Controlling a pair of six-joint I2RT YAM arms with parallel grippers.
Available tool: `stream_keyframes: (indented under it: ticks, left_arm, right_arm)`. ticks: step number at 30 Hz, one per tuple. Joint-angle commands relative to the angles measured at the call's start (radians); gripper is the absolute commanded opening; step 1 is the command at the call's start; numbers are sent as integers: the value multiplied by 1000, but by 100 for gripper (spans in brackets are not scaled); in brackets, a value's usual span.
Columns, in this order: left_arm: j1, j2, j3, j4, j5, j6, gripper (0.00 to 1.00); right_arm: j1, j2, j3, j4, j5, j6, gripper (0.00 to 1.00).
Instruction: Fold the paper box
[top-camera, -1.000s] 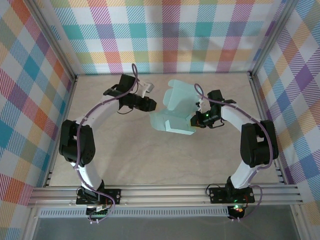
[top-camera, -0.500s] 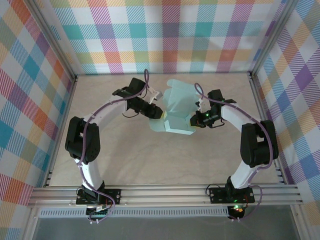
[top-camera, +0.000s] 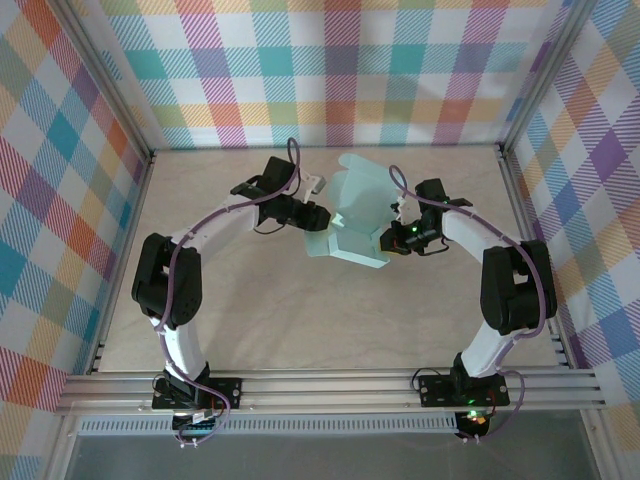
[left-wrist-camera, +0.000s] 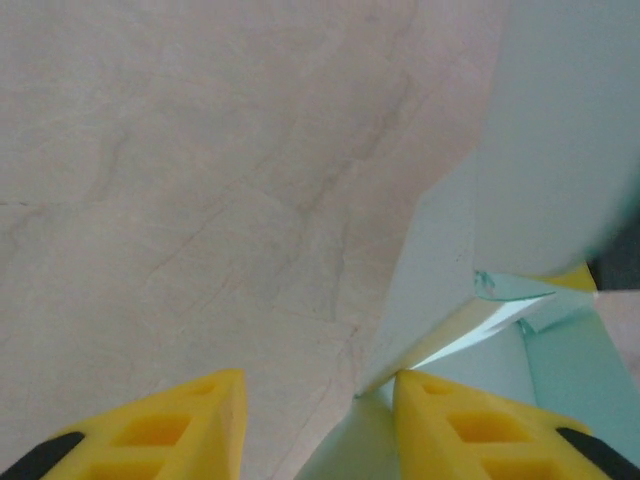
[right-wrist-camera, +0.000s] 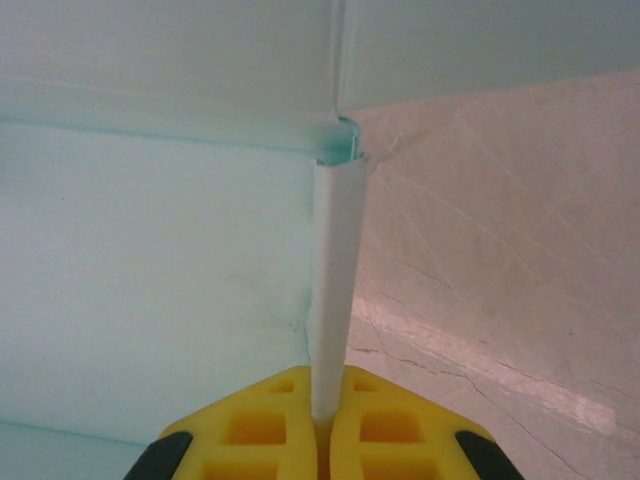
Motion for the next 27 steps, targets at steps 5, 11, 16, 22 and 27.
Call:
stream_keyframes:
  ticks: [5, 11, 16, 22, 27]
  left_arm:
    - [-16, 16, -31, 120, -79, -123, 41]
    - [-16, -158, -156, 262, -167, -157, 59]
    - [0, -321, -268, 319, -290, -213, 73]
    - [90, -389, -374, 333, -312, -342, 83]
    - [126, -386, -429, 321, -285, -454, 83]
  right_arm:
    - [34, -18, 18, 1, -52, -5, 3]
    - [30, -37, 13, 24, 61, 41, 1]
    - [12, -47, 6, 60, 72, 80, 1]
    - [7, -56, 3, 74, 86, 98, 2]
    - [0, -83, -19, 126, 89, 133, 2]
